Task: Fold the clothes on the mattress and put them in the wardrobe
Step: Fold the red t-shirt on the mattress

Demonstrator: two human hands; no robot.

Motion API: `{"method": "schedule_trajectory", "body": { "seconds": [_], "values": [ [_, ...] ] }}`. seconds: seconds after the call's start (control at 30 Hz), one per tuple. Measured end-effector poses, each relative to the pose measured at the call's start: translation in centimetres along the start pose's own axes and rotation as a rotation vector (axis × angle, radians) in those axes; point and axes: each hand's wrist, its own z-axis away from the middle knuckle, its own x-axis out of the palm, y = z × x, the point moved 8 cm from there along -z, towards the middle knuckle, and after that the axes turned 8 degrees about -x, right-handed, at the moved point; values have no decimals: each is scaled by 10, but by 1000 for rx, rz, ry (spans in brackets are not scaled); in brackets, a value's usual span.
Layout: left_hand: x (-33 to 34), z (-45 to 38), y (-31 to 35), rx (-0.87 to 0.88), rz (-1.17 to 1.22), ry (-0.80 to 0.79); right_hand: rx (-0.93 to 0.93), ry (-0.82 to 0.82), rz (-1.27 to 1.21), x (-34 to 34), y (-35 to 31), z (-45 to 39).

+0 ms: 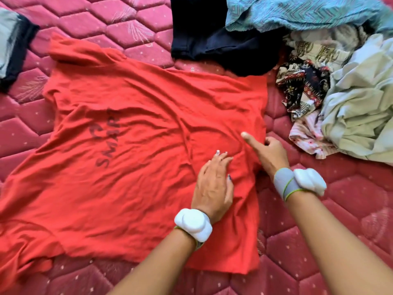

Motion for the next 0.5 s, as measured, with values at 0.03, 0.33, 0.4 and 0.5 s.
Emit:
{"method": "schedule_trajectory", "body": {
  "seconds": [0.03, 0.33, 0.4, 0.5],
  "values": [
    [-3, 5, -6, 9, -92, -11, -9, -93, -74, 8, 3, 9],
    [39, 61, 25, 161, -184, -458, -72, 388, 346, -52, 32, 70],
    [43, 76, 40, 186, -20, -591, -65, 424, 548, -52, 34, 86],
    [3, 83, 30, 109, 215, -429, -247, 543, 686, -35, 16, 121]
  ]
}}
